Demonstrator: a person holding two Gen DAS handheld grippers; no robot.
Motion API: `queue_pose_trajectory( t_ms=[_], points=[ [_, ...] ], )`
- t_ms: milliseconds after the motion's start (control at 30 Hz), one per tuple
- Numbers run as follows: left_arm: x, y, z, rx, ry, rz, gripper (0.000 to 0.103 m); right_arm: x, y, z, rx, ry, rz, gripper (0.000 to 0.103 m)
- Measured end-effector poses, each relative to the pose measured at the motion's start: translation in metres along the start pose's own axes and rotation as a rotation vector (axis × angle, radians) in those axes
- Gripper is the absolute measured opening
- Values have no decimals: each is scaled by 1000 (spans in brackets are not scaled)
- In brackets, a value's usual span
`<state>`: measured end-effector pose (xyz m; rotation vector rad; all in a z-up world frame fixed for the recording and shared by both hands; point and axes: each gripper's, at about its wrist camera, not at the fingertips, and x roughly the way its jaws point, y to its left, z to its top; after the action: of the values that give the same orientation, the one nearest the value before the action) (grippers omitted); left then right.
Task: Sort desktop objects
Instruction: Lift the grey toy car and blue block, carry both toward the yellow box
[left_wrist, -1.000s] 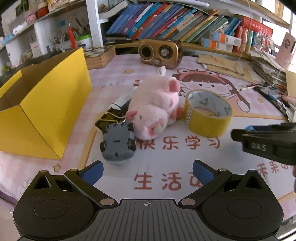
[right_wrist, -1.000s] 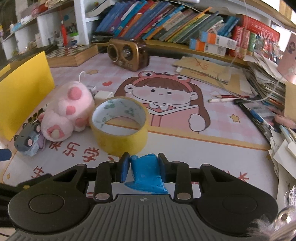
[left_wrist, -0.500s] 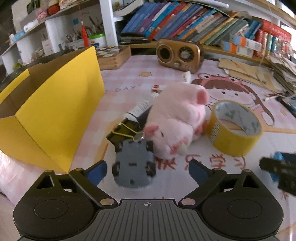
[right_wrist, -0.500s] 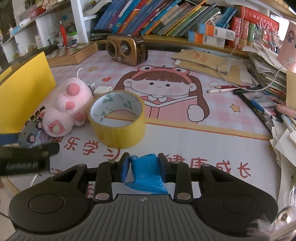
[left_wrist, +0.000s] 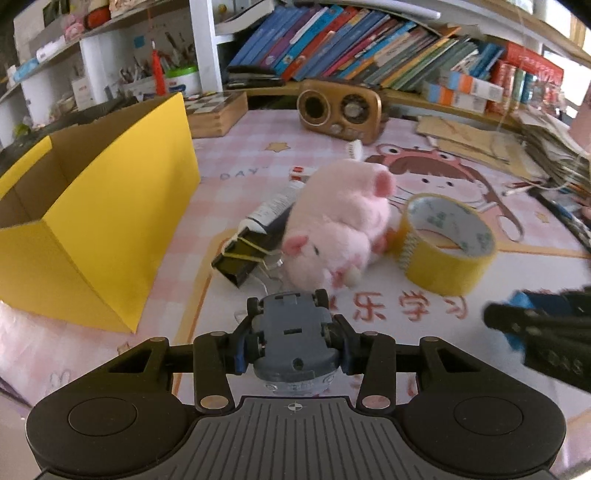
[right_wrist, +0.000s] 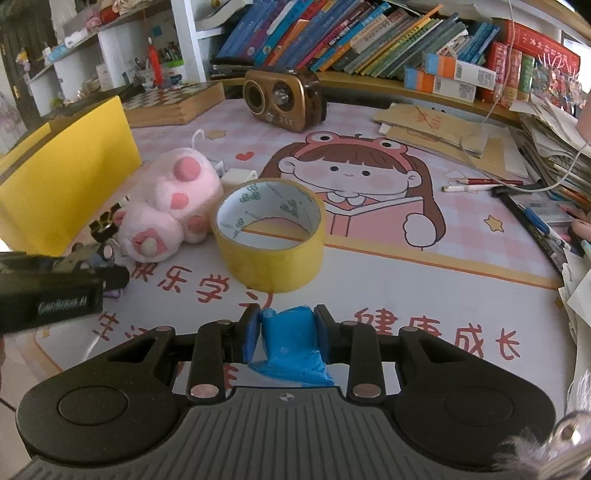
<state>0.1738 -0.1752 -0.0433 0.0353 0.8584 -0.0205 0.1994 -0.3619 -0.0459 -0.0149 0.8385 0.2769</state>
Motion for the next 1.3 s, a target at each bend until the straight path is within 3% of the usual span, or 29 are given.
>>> queue_pose_trajectory(
  t_ms=[267, 700, 1067, 1300],
  points=[
    [-26, 5, -14, -57, -13, -31, 42, -9, 8, -5, -19, -14, 26, 28],
    [-62, 38, -17, -101, -124, -85, 42, -37, 35, -3, -63, -82, 9, 27],
    [-88, 78, -25, -88, -181, -145, 42, -68, 82, -4, -91, -149, 28, 27],
    [-101, 115, -41, -104, -190, -169, 42, -74, 126, -12, -126, -147, 31, 27]
  ],
)
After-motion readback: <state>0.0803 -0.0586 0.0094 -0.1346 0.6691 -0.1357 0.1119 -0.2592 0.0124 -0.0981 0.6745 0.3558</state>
